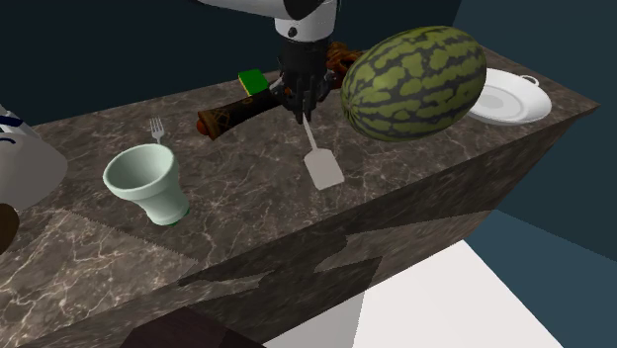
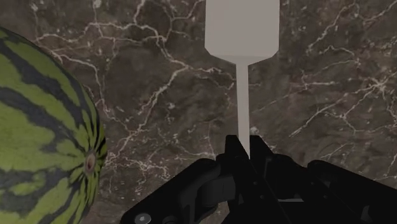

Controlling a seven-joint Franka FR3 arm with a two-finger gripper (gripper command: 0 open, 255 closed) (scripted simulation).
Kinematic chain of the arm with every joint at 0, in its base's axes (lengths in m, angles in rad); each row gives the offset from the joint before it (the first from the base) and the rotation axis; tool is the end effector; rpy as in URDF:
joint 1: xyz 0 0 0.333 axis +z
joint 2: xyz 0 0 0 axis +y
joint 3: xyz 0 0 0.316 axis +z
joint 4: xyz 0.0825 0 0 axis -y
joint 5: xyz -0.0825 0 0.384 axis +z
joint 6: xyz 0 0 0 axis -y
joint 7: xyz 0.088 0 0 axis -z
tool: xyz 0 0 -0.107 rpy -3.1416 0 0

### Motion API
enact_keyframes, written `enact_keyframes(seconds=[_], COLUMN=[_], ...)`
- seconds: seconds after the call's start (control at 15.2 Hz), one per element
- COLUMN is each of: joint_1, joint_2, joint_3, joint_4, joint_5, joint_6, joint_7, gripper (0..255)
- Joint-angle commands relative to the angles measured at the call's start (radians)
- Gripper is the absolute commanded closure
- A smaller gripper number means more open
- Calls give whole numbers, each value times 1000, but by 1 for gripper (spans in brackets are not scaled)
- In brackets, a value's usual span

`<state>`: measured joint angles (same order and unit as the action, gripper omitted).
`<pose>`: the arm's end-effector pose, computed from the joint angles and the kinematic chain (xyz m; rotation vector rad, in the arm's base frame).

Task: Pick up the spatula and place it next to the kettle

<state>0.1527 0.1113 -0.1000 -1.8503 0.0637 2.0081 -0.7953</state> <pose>0.5953 0.0370 0.4655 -2.8532 -1.2456 -0.0951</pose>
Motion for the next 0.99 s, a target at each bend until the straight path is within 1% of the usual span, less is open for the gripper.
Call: enact_keyframes(seconds=[0.0, 0.92], joint_1=[0, -1], joint_2=[-5, -20], joint_3=[0, -1], joint_4=[20, 190], joint_5=[-1, -6], joint_6=[-25, -210], joint_7=[2, 11], gripper=[255, 255])
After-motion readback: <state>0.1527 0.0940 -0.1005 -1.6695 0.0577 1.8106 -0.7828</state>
